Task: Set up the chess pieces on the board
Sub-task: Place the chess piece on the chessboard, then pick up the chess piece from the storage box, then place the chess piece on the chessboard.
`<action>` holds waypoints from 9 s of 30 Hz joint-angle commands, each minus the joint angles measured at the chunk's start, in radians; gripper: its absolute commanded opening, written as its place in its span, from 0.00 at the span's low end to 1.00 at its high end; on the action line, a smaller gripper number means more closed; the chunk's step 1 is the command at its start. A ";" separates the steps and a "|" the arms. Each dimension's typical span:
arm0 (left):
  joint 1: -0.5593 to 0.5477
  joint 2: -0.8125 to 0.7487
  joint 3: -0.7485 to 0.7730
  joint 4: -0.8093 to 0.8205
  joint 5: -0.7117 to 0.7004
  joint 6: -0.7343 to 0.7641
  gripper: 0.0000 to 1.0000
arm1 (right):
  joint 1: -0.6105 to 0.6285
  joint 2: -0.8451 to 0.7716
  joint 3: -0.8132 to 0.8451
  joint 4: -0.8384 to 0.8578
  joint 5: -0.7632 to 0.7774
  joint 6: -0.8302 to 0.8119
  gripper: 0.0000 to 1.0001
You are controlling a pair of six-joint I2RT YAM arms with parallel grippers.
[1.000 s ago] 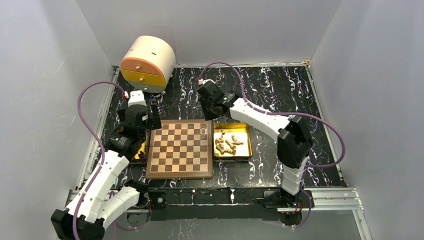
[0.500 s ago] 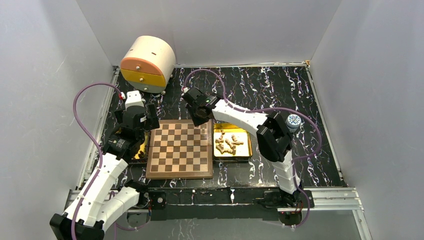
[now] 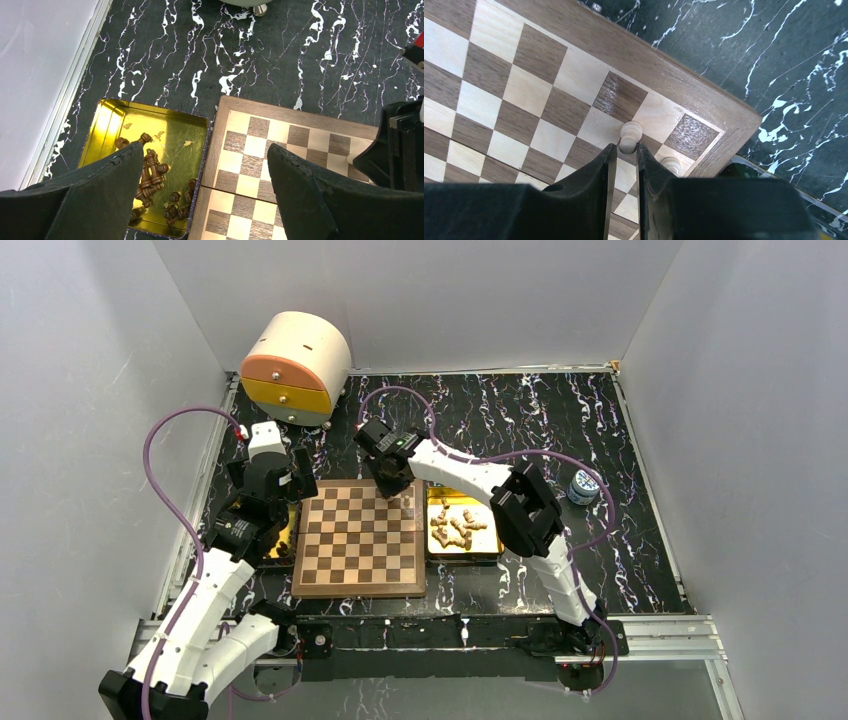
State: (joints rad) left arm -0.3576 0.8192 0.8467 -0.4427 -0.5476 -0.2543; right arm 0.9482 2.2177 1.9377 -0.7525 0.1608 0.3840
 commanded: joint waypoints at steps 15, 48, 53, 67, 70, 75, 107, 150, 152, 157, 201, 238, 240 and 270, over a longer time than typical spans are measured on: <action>-0.005 -0.023 0.029 0.004 -0.031 -0.007 0.91 | 0.013 0.002 0.075 -0.051 0.003 -0.008 0.23; -0.005 -0.005 0.030 0.006 -0.017 -0.007 0.91 | 0.015 -0.034 -0.015 -0.073 0.026 0.036 0.23; -0.004 -0.004 0.031 0.008 -0.014 -0.007 0.91 | 0.016 -0.027 -0.001 -0.085 0.032 0.040 0.23; -0.004 -0.008 0.028 0.012 -0.005 -0.005 0.91 | 0.017 -0.046 -0.008 -0.103 0.049 0.058 0.21; -0.005 -0.007 0.029 0.011 -0.005 -0.005 0.91 | 0.016 -0.050 -0.006 -0.110 0.063 0.059 0.21; -0.004 -0.006 0.027 0.012 -0.005 -0.004 0.91 | 0.017 -0.056 -0.007 -0.113 0.063 0.065 0.21; -0.004 -0.003 0.027 0.014 -0.002 -0.003 0.91 | 0.016 -0.071 -0.036 -0.080 0.034 0.078 0.31; -0.259 0.616 0.443 -0.025 0.596 0.006 0.48 | -0.286 -0.836 -0.885 0.113 0.029 0.137 0.32; -0.310 0.686 0.494 -0.040 0.588 0.025 0.44 | -0.313 -0.875 -0.905 0.122 0.030 0.133 0.31; -0.413 0.839 0.608 -0.088 0.629 0.225 0.42 | -0.360 -0.992 -0.954 0.138 0.037 0.133 0.31; -0.511 1.255 0.831 -0.376 0.692 0.737 0.33 | -0.372 -1.376 -1.002 0.137 0.226 0.188 0.30; -0.509 1.135 0.855 -0.343 0.620 0.592 0.09 | -0.372 -1.360 -1.030 0.162 0.199 0.191 0.30; -0.498 1.115 0.851 -0.344 0.603 0.558 0.08 | -0.373 -1.366 -1.030 0.162 0.203 0.192 0.30; -0.158 0.839 0.503 -0.300 0.494 0.113 0.08 | -0.372 -1.246 -1.109 0.272 -0.002 0.171 0.31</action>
State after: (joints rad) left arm -0.5266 1.6978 1.3960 -0.7586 -0.0700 -0.1062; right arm 0.5781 0.9585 0.8352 -0.5457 0.2199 0.5682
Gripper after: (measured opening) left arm 0.138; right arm 0.314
